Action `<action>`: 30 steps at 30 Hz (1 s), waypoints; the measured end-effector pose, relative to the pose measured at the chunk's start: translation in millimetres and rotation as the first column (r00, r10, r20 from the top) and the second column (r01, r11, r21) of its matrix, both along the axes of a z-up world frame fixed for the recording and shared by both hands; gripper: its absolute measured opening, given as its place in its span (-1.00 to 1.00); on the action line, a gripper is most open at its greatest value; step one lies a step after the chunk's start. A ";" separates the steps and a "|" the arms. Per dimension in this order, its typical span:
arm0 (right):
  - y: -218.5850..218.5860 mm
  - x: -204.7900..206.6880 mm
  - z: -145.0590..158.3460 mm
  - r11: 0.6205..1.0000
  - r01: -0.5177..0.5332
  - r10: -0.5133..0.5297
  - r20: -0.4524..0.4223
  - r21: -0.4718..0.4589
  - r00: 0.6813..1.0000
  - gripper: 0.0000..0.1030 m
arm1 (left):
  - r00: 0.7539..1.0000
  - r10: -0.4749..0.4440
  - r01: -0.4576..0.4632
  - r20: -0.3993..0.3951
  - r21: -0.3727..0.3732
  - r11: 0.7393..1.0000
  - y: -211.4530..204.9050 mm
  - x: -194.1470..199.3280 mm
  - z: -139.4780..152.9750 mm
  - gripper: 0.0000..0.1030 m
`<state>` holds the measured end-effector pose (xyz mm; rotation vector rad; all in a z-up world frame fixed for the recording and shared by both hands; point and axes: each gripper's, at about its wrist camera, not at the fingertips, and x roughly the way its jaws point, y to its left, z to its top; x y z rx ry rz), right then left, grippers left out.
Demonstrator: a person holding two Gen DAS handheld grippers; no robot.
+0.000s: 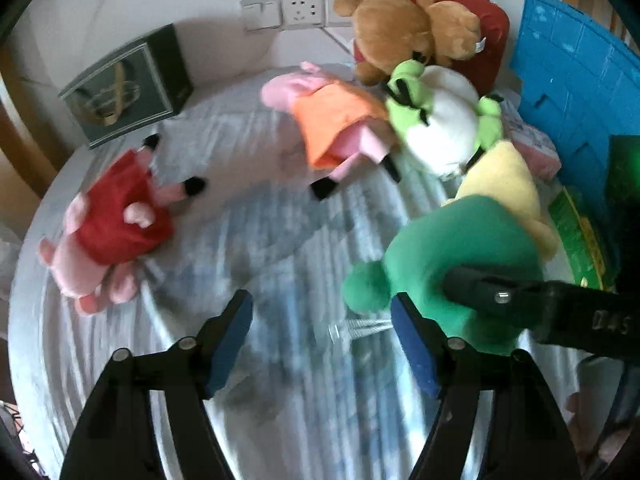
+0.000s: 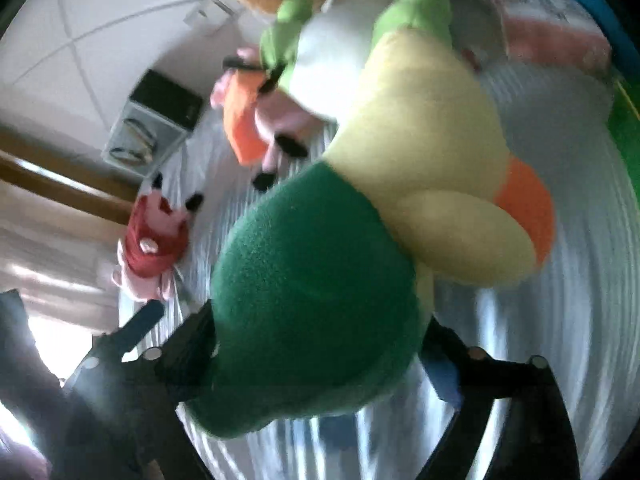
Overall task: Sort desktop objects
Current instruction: 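Grasp the green frog-hat duck plush with the right tool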
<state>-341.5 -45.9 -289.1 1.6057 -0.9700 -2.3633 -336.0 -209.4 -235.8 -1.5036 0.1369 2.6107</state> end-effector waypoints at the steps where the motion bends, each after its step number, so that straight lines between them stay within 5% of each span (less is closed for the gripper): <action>1: -2.0 10.0 5.9 1.000 0.010 -0.010 -0.012 0.013 1.000 0.86 | 1.000 -0.003 0.003 0.009 0.001 1.000 -1.7 4.7 -1.6 0.49; 9: 26.3 64.5 50.4 0.941 0.024 -0.004 -0.058 0.338 0.998 0.99 | 0.998 -0.032 0.021 0.061 0.168 0.986 25.1 41.3 14.3 0.50; 15: 55.1 61.3 52.3 0.865 -0.049 0.085 -0.050 0.500 0.995 0.99 | 0.993 -0.038 0.025 0.109 0.115 0.993 67.8 29.9 -11.2 0.56; 19: 68.6 48.6 41.7 0.860 -0.141 0.169 -0.013 0.490 0.986 0.96 | 0.994 0.098 -0.094 0.050 -0.076 0.993 50.5 19.4 -10.4 0.56; 24: 48.7 22.7 6.2 0.861 -0.272 0.272 0.063 0.430 0.960 0.73 | 0.988 0.111 -0.113 0.103 0.013 0.993 36.6 45.1 3.6 0.56; 30: 40.4 10.9 8.0 0.918 -0.296 0.314 -0.025 0.265 0.949 0.72 | 0.985 0.149 -0.152 0.084 0.030 0.988 44.3 99.2 13.8 0.56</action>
